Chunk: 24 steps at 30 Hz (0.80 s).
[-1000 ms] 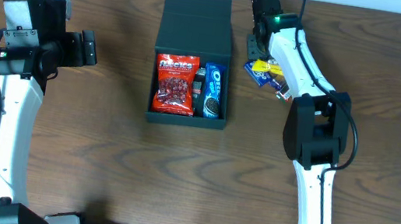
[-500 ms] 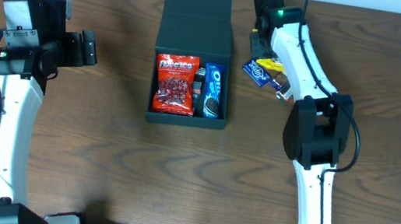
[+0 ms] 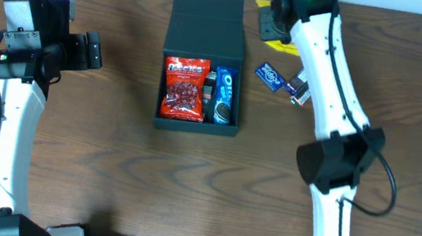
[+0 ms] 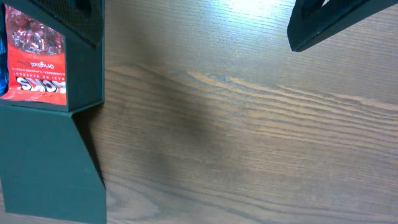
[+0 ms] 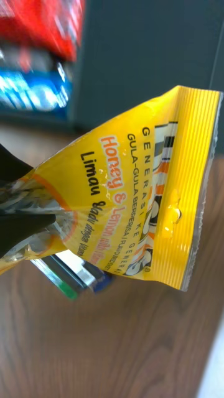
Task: Pack container
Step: 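Carry the yellow bag left and lower it into the box's left side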
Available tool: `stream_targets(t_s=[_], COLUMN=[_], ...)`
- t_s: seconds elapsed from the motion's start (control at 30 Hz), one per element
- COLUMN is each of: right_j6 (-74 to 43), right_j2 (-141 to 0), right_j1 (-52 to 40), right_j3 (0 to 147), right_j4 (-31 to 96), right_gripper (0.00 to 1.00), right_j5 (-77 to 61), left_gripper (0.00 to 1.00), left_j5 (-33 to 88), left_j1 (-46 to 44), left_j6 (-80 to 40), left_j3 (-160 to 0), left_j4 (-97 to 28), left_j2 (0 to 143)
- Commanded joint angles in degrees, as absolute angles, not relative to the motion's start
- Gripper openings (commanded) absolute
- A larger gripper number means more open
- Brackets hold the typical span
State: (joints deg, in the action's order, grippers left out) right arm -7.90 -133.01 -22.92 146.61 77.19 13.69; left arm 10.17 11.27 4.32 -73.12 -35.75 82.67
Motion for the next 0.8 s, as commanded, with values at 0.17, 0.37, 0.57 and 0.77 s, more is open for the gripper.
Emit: stream_targets(t_s=[0.17, 0.37, 0.57, 0.77], right_j6=[-22.5, -34.7, -41.8, -41.8], right_j2=[-127.0, -127.2, -127.5, -127.6], right_j1=[-32.5, -39.3, -44.3, -48.2], right_j3=[145.4, 138.1, 129.0, 121.3], right_j4=[84.6, 84.1, 77.7, 68.2], right_gripper=[0.01, 0.01, 0.01, 0.01], right_j5=[15.7, 20.0, 19.9, 20.0], left_gripper=[0.95, 0.95, 0.95, 0.95], left_j5=[10.5, 10.5, 10.5, 10.6], left_j1=[11.6, 11.6, 11.6, 11.6], left_j6=[4.3, 4.3, 3.6, 3.6], left_j3=[-73.3, -73.4, -73.4, -73.4], left_j4=[-35.8, -35.7, -35.5, -35.3], left_j2=[83.1, 83.1, 83.1, 83.1])
